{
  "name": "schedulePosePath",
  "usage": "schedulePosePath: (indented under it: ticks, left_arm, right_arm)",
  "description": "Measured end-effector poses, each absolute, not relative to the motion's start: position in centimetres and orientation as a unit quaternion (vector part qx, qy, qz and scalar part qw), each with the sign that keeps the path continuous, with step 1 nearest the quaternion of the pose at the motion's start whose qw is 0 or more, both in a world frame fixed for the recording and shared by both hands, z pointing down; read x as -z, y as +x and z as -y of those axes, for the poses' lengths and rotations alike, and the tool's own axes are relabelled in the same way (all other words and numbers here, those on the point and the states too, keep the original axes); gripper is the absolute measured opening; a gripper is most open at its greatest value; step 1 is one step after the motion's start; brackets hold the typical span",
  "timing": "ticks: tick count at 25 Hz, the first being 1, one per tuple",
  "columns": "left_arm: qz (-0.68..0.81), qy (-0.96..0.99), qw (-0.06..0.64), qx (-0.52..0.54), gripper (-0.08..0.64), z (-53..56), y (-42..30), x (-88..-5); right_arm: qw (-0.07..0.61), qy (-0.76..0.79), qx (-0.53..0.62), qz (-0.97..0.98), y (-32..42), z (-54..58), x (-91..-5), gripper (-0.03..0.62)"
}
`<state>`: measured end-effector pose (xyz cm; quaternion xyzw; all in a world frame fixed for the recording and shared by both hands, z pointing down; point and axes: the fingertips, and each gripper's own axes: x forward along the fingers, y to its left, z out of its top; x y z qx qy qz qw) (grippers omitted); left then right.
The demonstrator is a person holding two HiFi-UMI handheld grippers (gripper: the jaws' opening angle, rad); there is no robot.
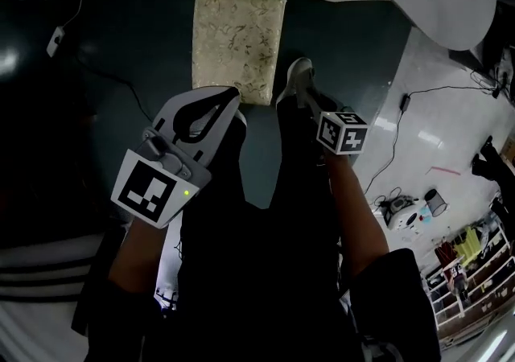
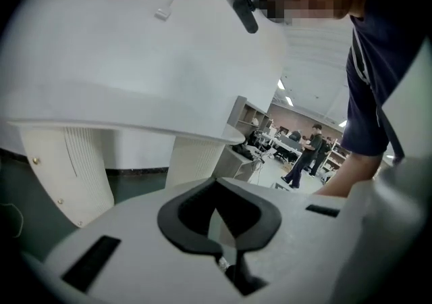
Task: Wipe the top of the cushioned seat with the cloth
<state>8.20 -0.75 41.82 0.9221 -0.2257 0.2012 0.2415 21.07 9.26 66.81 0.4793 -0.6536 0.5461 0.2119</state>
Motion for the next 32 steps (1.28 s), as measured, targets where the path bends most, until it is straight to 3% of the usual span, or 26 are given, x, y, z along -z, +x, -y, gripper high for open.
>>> schedulePosePath:
  ticks: [8,15,25,32]
  left_arm:
    - [0.242,0.955,0.117,-0.123,0.006,2.6,8.1,-25.9]
    - [0.246,0.964,0.06,-0.083,0.006,0.3,5.2,-14.6]
    - [0.262,0.963,0.031,-0.052,0.006,-0.7,0.9,-8.0]
    - [0.266,0.963,0.012,-0.049,0.006,0.6,-0.6,-5.7]
  right_arm:
    - [0.127,0.506,-0.444,0.729,21.8,-1.9,-47.6,0.032]
    - [0.035,0.506,-0.383,0.772,18.6,0.3,-31.2,0.034]
    - [-0.042,0.481,-0.3,0.823,14.6,0.8,-15.7,0.034]
    - [-0.069,0.477,-0.25,0.84,13.2,0.9,-9.9,0.034]
